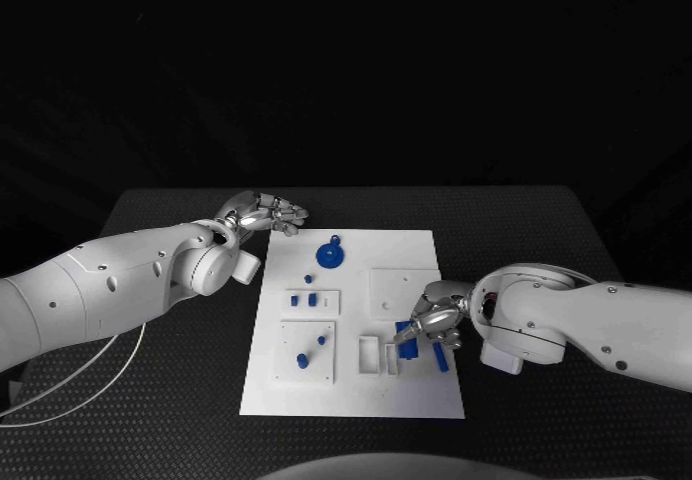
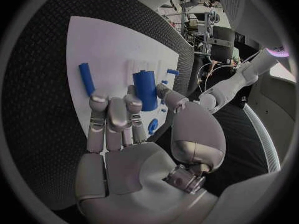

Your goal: Assemble the parts on the task board

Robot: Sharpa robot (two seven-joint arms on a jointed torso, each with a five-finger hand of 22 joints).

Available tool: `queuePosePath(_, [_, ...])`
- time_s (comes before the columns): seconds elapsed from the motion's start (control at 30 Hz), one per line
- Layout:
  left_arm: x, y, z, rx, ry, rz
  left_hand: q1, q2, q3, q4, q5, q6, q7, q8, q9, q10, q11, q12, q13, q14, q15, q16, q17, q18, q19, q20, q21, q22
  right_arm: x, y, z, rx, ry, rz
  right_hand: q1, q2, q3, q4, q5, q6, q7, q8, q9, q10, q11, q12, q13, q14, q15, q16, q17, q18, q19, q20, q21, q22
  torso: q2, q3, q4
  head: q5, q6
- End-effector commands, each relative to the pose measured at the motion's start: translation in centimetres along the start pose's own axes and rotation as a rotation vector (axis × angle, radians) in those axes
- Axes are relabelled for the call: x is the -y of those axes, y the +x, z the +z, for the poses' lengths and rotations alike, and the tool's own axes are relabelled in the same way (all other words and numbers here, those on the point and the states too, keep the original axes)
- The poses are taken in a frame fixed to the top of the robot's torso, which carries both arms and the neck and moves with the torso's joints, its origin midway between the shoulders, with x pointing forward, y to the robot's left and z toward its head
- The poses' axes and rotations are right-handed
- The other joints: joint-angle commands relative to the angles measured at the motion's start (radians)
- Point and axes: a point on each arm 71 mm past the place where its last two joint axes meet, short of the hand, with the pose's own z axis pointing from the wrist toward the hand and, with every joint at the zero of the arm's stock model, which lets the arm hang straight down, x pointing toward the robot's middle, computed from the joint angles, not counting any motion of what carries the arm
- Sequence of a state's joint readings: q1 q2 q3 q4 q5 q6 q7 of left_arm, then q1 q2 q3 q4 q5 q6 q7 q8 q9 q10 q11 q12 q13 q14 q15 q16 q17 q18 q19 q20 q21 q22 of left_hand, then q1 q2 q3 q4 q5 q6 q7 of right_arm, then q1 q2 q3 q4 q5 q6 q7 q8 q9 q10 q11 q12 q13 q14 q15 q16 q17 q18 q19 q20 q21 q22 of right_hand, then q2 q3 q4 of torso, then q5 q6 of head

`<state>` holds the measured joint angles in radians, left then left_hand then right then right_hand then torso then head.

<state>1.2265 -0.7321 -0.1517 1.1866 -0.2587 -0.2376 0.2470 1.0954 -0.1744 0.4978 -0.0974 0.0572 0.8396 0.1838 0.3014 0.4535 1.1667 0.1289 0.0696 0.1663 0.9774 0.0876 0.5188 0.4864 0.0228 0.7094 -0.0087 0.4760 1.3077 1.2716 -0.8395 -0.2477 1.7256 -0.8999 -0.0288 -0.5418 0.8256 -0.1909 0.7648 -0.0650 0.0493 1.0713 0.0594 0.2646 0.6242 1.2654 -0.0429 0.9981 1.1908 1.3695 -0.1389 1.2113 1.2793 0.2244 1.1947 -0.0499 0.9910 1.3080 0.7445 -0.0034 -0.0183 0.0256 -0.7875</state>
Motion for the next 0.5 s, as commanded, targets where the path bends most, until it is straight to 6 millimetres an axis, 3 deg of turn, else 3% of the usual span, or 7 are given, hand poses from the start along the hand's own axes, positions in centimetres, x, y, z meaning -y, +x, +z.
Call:
queuePosePath(0.03, [0.1,0.2,0.0,-0.010,0.005,-0.006,-0.005,-0.002,0.001,0.003,0.000,-0.005,-0.003,-0.002,-0.001,0.001,0.002,0.003,-0.002,0.001,0.003,-0.006,0.001,0.011,-0.005,-0.001,-0.004,0.022,-0.5,0.4,0.4,-0.040,0.021,0.045,-0.017,-0.006,0.017,-0.009,0.004,0.017,0.009,0.013,0.015,0.004,0.000,0.005,0.001,-0.005,-0.001,-0.005,-0.001,0.037,0.002,0.007,0.006,0.005,0.001,0.0009,0.0004,0.001,0.001])
queuePosePath(0.2, [0.1,0.2,0.0,-0.011,0.004,-0.006,-0.005,-0.002,0.001,0.003,0.000,-0.005,-0.003,-0.001,-0.001,0.001,0.002,0.003,-0.002,0.001,0.003,-0.007,0.002,0.011,-0.005,-0.001,-0.004,0.022,-2.0,0.6,1.3,-0.027,0.015,0.025,-0.031,-0.011,0.014,-0.005,0.003,0.016,0.009,0.011,0.015,0.001,0.001,0.005,0.002,-0.008,-0.001,-0.007,-0.005,0.037,0.000,0.007,0.006,0.004,0.001,-0.0001,-0.0011,-0.001,0.000])
queuePosePath(0.27, [0.2,0.4,0.0,-0.017,0.005,-0.007,-0.006,-0.002,0.001,0.004,0.000,-0.005,-0.003,-0.001,-0.001,0.001,0.003,0.003,-0.002,0.002,0.003,-0.007,0.002,0.010,-0.005,-0.001,-0.004,0.022,-2.8,1.3,1.8,-0.009,0.002,-0.010,-0.044,-0.017,0.010,-0.001,0.001,0.015,0.009,0.010,0.016,-0.001,0.001,0.005,0.003,-0.011,-0.001,-0.010,-0.009,0.037,-0.001,0.007,0.007,0.004,0.002,-0.0006,0.0010,-0.010,0.003])
queuePosePath(0.33, [0.2,0.4,0.0,-0.018,0.006,-0.008,-0.008,-0.003,0.000,0.005,-0.001,-0.005,-0.003,-0.001,-0.001,0.001,0.003,0.003,-0.002,0.002,0.003,-0.008,0.003,0.010,-0.005,-0.001,-0.004,0.022,-3.1,1.7,2.1,-0.017,-0.002,-0.009,-0.048,-0.028,0.013,0.004,0.000,0.016,0.009,0.010,0.017,-0.002,0.000,0.005,0.003,-0.013,-0.002,-0.012,-0.011,0.037,-0.001,0.007,0.006,0.003,0.001,0.0000,0.0028,-0.013,0.002])
queuePosePath(0.5, [0.2,0.5,0.0,-0.016,0.008,-0.008,-0.009,-0.003,-0.001,0.006,-0.001,-0.005,-0.003,-0.001,-0.001,0.001,0.003,0.003,-0.003,0.001,0.003,-0.009,0.004,0.010,-0.005,0.000,-0.004,0.022,-3.7,2.4,2.7,-0.039,-0.005,-0.018,-0.051,-0.025,0.017,0.010,0.000,0.017,0.008,0.011,0.018,-0.001,-0.001,0.006,0.004,-0.013,-0.003,-0.012,-0.013,0.037,0.000,0.006,0.007,0.002,0.002,0.0020,0.0039,-0.010,0.001])
